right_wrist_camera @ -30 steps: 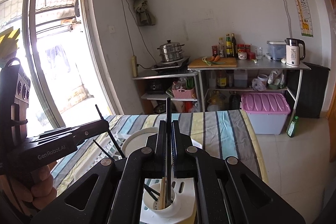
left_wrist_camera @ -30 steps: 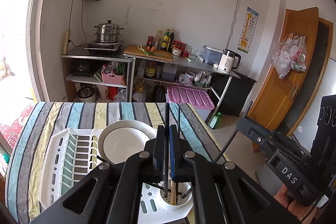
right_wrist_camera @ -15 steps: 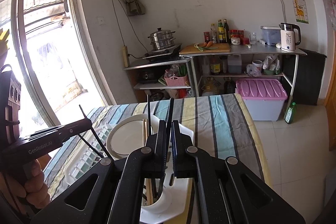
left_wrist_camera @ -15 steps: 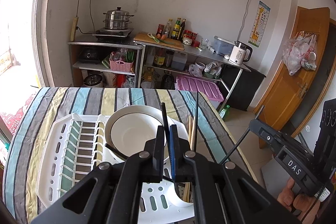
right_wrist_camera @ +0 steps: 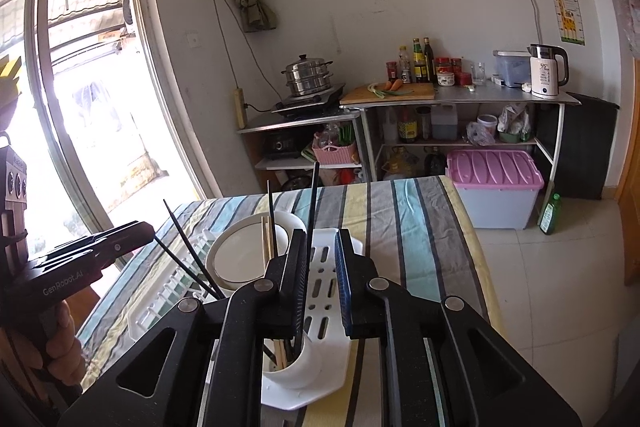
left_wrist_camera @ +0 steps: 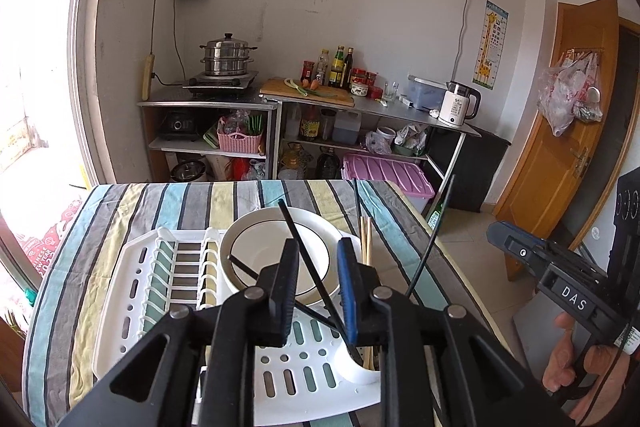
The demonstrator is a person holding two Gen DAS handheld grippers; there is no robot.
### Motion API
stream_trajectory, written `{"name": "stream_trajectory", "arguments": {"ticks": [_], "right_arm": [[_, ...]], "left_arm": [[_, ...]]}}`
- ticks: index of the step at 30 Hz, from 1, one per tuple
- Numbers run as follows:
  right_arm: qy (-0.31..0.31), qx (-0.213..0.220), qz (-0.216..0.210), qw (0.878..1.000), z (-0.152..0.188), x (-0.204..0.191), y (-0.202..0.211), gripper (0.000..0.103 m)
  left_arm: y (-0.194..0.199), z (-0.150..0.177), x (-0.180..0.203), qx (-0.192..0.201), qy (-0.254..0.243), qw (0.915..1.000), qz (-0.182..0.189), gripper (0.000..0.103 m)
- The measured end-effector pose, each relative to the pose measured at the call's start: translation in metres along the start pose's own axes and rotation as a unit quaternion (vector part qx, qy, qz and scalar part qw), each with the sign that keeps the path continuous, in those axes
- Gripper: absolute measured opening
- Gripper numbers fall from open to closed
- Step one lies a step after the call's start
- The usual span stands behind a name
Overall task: Organize utensils
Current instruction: 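Move both tools back down toward the wooden chopsticks on the cloth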
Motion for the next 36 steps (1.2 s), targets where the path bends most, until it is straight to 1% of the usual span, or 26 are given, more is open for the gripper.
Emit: {"name": "stream_trajectory", "arguments": {"ticks": [4, 7, 11, 13, 18, 26, 29, 36], "right_arm": [[0.0, 0.005, -0.001, 1.0, 0.013, -0.003, 0.019, 0.015], [0.003, 0.006, -0.006, 1.0, 0.028, -0.01, 0.037, 0.015], [0.012, 0.008, -0.006, 1.0, 0.053, -0.026, 0.063, 0.015], [0.014, 0.005, -0.015, 1.0, 0.065, -0.034, 0.073, 0.015], [0.027, -0.005, -0.024, 0.999, 0.09, -0.054, 0.092, 0.015], [0.052, -0.032, -0.039, 0.997, 0.125, -0.077, 0.101, 0.015], [0.055, -0.045, -0.044, 0.997, 0.134, -0.082, 0.098, 0.015], [0.061, -0.066, -0.057, 0.994, 0.149, -0.09, 0.088, 0.015]], "left_arm": [[0.016, 0.012, -0.003, 0.007, -0.008, 0.9999, 0.002, 0.021], [0.032, 0.028, -0.006, 0.013, -0.018, 0.9997, 0.001, 0.021], [0.052, 0.058, -0.011, 0.008, -0.036, 0.9993, 0.004, 0.021], [0.06, 0.073, -0.015, 0.003, -0.045, 0.999, 0.004, 0.021], [0.075, 0.113, -0.023, -0.013, -0.053, 0.9985, 0.001, 0.021], [0.081, 0.167, -0.038, -0.06, -0.05, 0.9969, -0.006, 0.021], [0.079, 0.178, -0.042, -0.073, -0.045, 0.9962, -0.012, 0.021], [0.071, 0.2, -0.047, -0.099, -0.044, 0.994, -0.013, 0.021]]}}
Point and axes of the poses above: each gripper's, at about its wrist camera, not at the fingertips, and y roughly against the way its jaws point, x to its right, z to its underside, the point moved 1 cm from there along -y, roughly the way its jaws point, and after that the axes turned 14 degrees about y, right-handed, at the moved point
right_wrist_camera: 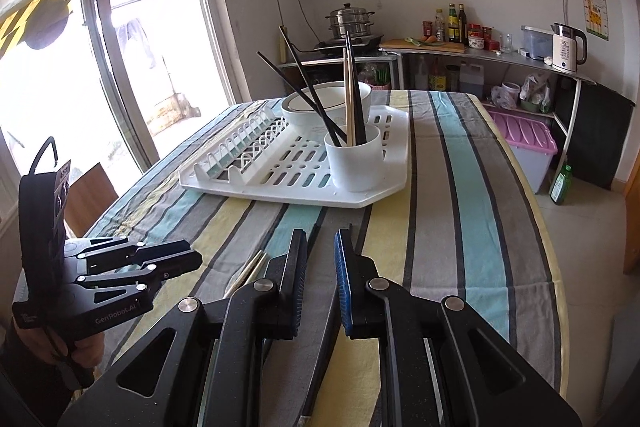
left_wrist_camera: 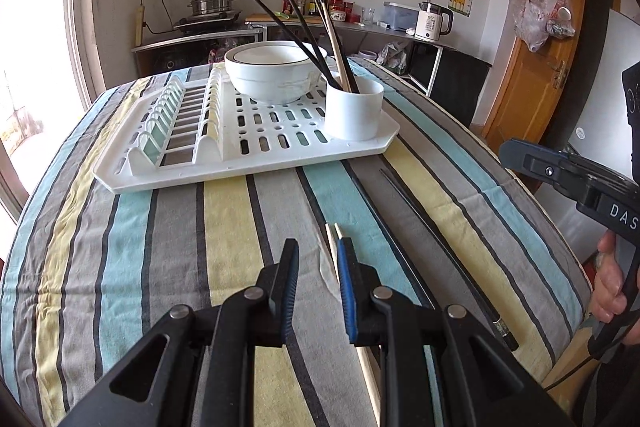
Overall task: Organize utensils
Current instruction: 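Move both tools back down toward the wooden chopsticks on the cloth, then grasp a wooden chopstick with the left tool while the right tool grasps a black one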
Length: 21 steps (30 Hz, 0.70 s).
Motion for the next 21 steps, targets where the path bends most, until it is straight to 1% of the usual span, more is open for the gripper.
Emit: {"name": "stream_trajectory", "arguments": {"ticks": [11, 17, 21], "right_arm": [[0.006, -0.037, -0.016, 0.999, 0.007, -0.004, -0.03, 0.015], [0.008, -0.054, -0.032, 0.998, 0.006, -0.009, -0.047, 0.015], [0.009, -0.073, -0.043, 0.996, 0.004, -0.013, -0.062, 0.015]], "left_arm": [[-0.025, 0.008, -0.002, -0.039, 0.003, 0.9992, -0.004, 0.021], [-0.033, 0.01, -0.001, -0.051, 0.001, 0.9986, -0.007, 0.021], [-0.037, 0.01, -0.001, -0.059, -0.001, 0.9982, -0.008, 0.022]]}}
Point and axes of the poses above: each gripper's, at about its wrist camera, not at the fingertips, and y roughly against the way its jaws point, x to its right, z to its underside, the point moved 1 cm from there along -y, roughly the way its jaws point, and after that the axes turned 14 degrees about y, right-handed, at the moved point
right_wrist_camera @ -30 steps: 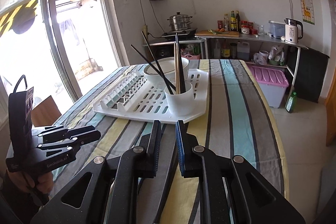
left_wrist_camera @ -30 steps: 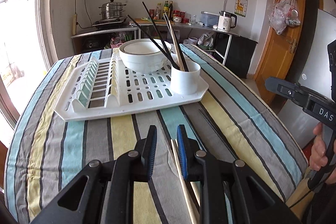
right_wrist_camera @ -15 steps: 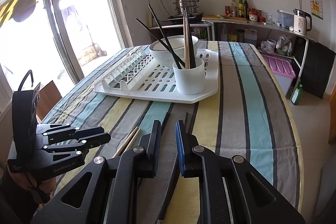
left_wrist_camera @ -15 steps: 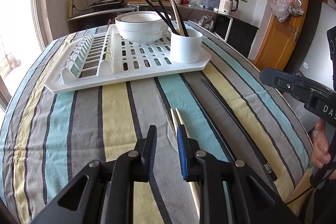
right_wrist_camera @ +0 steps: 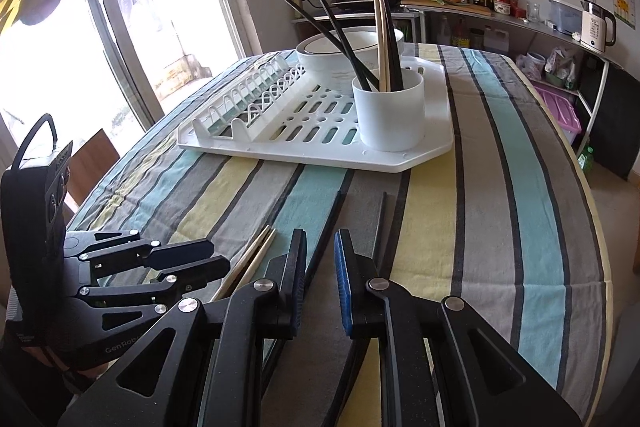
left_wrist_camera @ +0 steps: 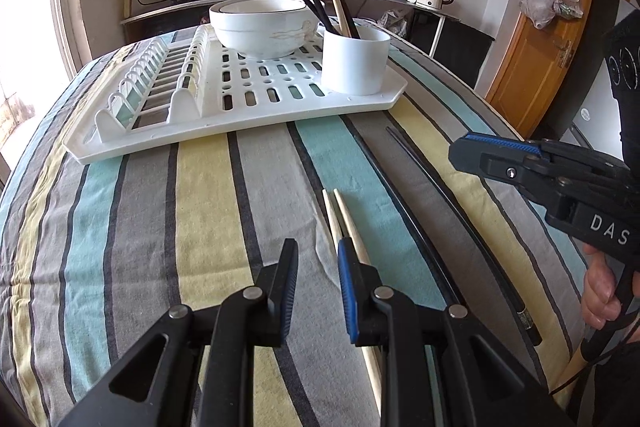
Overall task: Organize utensils
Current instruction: 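Grasp a wooden chopstick with the left tool while the right tool grasps a black one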
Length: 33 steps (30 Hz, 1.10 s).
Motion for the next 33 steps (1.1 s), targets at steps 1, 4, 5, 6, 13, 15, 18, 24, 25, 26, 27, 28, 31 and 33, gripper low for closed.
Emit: {"name": "stream_trajectory", "arguments": {"ticks": [1, 4, 5, 6, 13, 15, 18, 24, 25, 26, 27, 28, 31, 33], "right_arm": [[0.0, -0.003, -0.001, 1.0, -0.002, 0.0, -0.004, 0.015], [-0.003, -0.01, -0.004, 1.0, -0.003, 0.0, -0.011, 0.015], [-0.003, -0.012, -0.004, 1.0, -0.004, 0.0, -0.013, 0.015], [-0.004, -0.014, -0.004, 1.0, -0.004, 0.0, -0.015, 0.015], [-0.008, -0.021, -0.006, 1.0, -0.004, 0.003, -0.024, 0.015], [-0.008, -0.022, -0.007, 1.0, -0.004, 0.003, -0.025, 0.015], [-0.006, -0.024, -0.007, 1.0, -0.005, 0.002, -0.028, 0.015], [-0.004, -0.033, -0.005, 0.999, -0.01, 0.004, -0.036, 0.015], [-0.004, -0.036, -0.005, 0.999, -0.011, 0.005, -0.038, 0.015], [-0.004, -0.04, -0.005, 0.999, -0.012, 0.005, -0.041, 0.015], [-0.005, -0.044, -0.005, 0.999, -0.013, 0.005, -0.044, 0.015], [-0.006, -0.049, -0.004, 0.999, -0.013, 0.006, -0.047, 0.015], [-0.007, -0.062, -0.005, 0.998, -0.015, 0.007, -0.057, 0.015], [-0.005, -0.071, -0.003, 0.997, -0.016, 0.007, -0.063, 0.015]], "left_arm": [[-0.002, 0.0, 0.0, -0.002, -0.001, 1.0, -0.001, 0.022], [-0.004, -0.001, -0.001, -0.006, 0.0, 1.0, -0.002, 0.022], [-0.005, -0.002, -0.002, -0.007, 0.001, 1.0, -0.003, 0.022], [-0.006, -0.003, -0.002, -0.008, 0.002, 1.0, -0.003, 0.022], [-0.008, -0.004, 0.0, -0.013, 0.003, 0.9999, 0.006, 0.022], [-0.009, -0.004, 0.001, -0.013, 0.002, 0.9999, 0.005, 0.025], [-0.012, -0.004, 0.004, -0.018, -0.001, 0.9998, 0.002, 0.027], [-0.014, -0.003, 0.01, -0.012, -0.016, 0.9996, -0.018, 0.028], [-0.014, -0.003, 0.01, -0.011, -0.018, 0.9995, -0.023, 0.028], [-0.014, -0.003, 0.01, -0.009, -0.019, 0.9995, -0.026, 0.028], [-0.014, -0.003, 0.009, -0.008, -0.019, 0.9995, -0.026, 0.028], [-0.014, -0.003, 0.008, -0.008, -0.019, 0.9995, -0.026, 0.028], [-0.013, -0.004, 0.005, -0.007, -0.014, 0.9995, -0.028, 0.025], [-0.013, -0.005, 0.002, -0.005, -0.011, 0.9994, -0.031, 0.02]]}}
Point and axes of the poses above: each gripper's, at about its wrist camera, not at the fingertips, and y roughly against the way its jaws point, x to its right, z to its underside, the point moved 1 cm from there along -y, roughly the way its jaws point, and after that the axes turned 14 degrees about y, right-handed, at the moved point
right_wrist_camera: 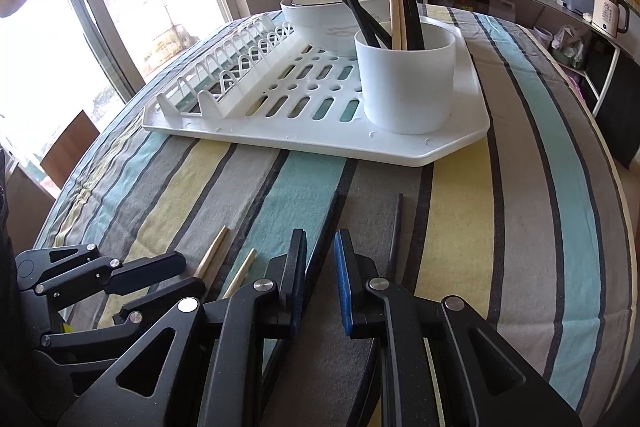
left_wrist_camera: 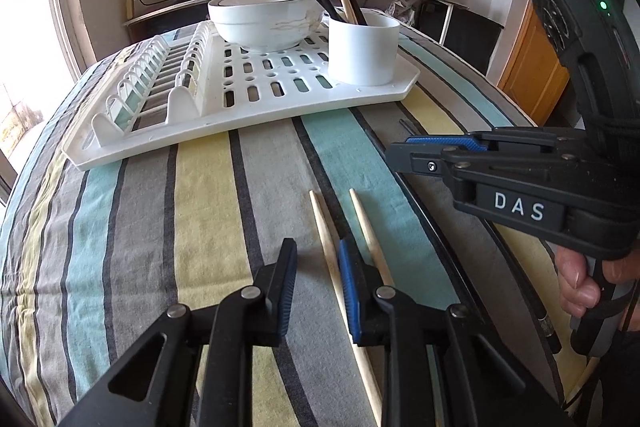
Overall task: Organize utensils
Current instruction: 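Grasp a wooden chopstick with the left tool while the right tool grasps a black one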
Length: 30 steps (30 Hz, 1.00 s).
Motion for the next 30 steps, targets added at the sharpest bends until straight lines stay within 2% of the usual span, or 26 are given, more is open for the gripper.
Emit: {"name": "stream_trajectory", "arguments": {"ticks": [10, 13, 17, 22, 30], "right_arm": [[0.021, -0.028, 0.036, 0.999, -0.013, -0.009, -0.011, 0.015], [0.028, -0.038, 0.052, 0.998, -0.016, -0.011, -0.013, 0.008], [0.022, -0.036, 0.043, 0.998, -0.016, -0.01, -0.012, 0.007], [0.015, -0.003, 0.034, 0.999, -0.022, -0.011, 0.007, 0.006], [0.004, 0.087, 0.036, 0.996, -0.036, -0.007, 0.075, 0.005]], "left_arm": [[0.001, -0.003, -0.011, -0.002, 0.009, 1.0, -0.002, 0.009], [0.0, -0.004, -0.014, -0.005, 0.015, 0.9999, 0.003, 0.008], [-0.001, -0.006, -0.016, -0.007, 0.021, 0.9997, 0.006, 0.008], [-0.001, -0.011, -0.02, -0.008, 0.033, 0.9993, 0.015, 0.007], [0.035, -0.029, -0.025, 0.039, 0.047, 0.9974, 0.038, 0.006]]}}
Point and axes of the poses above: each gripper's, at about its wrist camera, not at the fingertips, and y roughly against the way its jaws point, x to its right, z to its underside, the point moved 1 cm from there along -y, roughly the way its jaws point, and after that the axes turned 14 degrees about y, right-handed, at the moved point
